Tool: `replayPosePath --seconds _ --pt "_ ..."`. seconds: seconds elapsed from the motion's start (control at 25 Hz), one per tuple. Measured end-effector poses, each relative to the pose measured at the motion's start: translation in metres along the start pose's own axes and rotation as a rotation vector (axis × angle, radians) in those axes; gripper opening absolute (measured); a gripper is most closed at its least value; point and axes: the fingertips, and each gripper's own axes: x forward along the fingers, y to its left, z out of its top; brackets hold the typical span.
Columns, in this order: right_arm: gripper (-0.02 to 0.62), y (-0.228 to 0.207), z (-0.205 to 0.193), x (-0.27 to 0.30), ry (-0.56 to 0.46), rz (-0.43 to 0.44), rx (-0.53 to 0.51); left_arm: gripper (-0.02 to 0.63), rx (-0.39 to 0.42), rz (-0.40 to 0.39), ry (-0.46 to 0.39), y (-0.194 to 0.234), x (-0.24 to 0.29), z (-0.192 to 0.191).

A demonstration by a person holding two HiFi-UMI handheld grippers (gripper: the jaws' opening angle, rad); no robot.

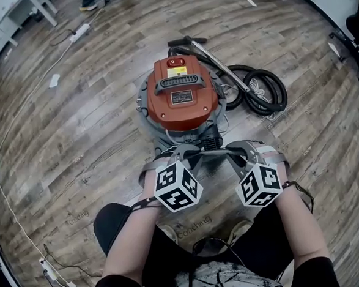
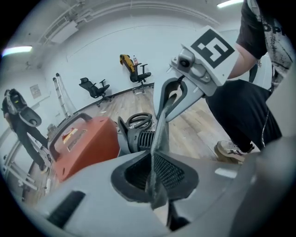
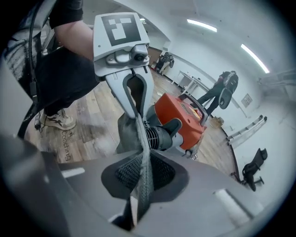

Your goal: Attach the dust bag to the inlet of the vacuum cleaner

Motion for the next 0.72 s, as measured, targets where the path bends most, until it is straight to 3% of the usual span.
replayPosePath --seconds 0.16,0.28,0.56,0.72 --pt "0.032 0.001 -0.019 0.007 0.006 0.015 0.088 0.032 0.061 0.014 0.018 0.007 0.0 0.018" --pt "0.031 0.0 -0.024 0.013 0.033 0.0 0.098 0.032 0.081 0.019 0.024 0.006 0.0 0.023" --pt "0.031 -0.016 0.002 0.009 0.03 -0.073 -0.03 0.028 -0.008 -0.024 0.036 -0.002 -0.001 -0.002" --pt "0.031 -0.017 0.011 0.008 0.027 -0.092 -0.053 0.028 -0.045 -0.032 0.031 -0.005 0.003 -0.01"
